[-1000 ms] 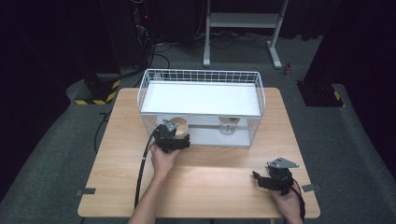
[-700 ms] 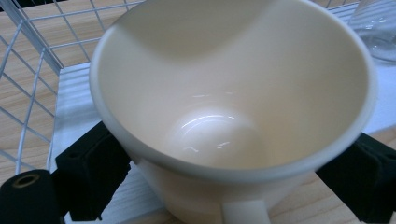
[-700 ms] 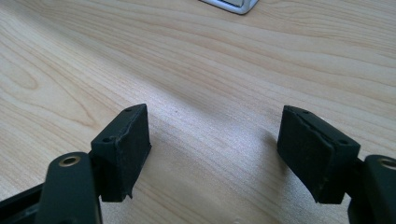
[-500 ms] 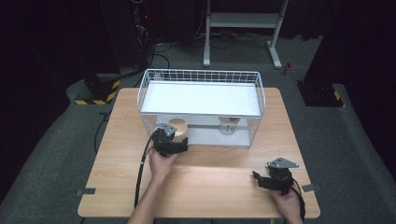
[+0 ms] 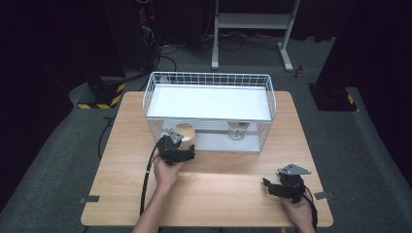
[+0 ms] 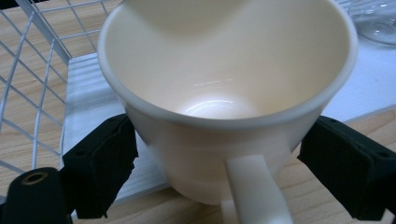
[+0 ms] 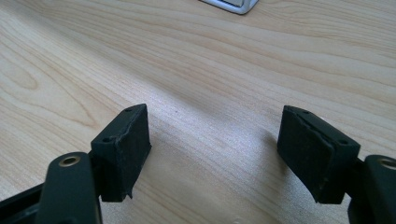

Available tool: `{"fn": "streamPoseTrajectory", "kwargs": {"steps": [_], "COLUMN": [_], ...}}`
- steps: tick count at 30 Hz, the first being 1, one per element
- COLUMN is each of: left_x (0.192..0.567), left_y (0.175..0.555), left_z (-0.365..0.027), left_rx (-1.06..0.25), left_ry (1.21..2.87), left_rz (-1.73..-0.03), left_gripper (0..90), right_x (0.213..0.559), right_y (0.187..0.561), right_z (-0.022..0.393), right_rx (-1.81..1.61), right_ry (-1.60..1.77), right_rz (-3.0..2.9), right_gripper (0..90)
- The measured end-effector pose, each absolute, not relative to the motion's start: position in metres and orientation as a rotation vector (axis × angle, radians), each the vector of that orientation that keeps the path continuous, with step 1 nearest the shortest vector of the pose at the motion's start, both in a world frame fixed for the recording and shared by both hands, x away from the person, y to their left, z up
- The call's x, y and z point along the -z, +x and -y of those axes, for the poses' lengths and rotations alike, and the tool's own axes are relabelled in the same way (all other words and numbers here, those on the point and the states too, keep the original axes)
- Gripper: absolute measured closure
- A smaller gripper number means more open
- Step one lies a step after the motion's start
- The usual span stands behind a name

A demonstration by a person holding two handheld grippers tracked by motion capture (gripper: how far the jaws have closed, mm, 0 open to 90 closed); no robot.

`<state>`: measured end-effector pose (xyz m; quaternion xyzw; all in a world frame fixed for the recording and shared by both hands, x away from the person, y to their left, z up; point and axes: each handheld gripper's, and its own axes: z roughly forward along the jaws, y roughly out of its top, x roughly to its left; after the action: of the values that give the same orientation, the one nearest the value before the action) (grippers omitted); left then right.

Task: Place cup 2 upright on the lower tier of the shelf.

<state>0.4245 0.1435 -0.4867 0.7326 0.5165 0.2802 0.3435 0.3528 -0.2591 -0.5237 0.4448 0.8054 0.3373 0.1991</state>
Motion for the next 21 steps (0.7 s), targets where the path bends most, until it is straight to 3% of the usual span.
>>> {"fn": "streamPoseTrajectory", "kwargs": {"steps": [21], "left_x": [0.488], "left_y": [0.438], "left_z": [-0.138], "left_rx": [-0.735], "left_ry": [1.888], "left_rz": [-1.35], "left_gripper": [12.3], "right_x": [0.524], "right_y": [0.353], "right_z": [0.259], "right_rx": [-0.944], "right_ry": [1.246], "right_rz": [-2.253], "right_gripper": [25.3]}}
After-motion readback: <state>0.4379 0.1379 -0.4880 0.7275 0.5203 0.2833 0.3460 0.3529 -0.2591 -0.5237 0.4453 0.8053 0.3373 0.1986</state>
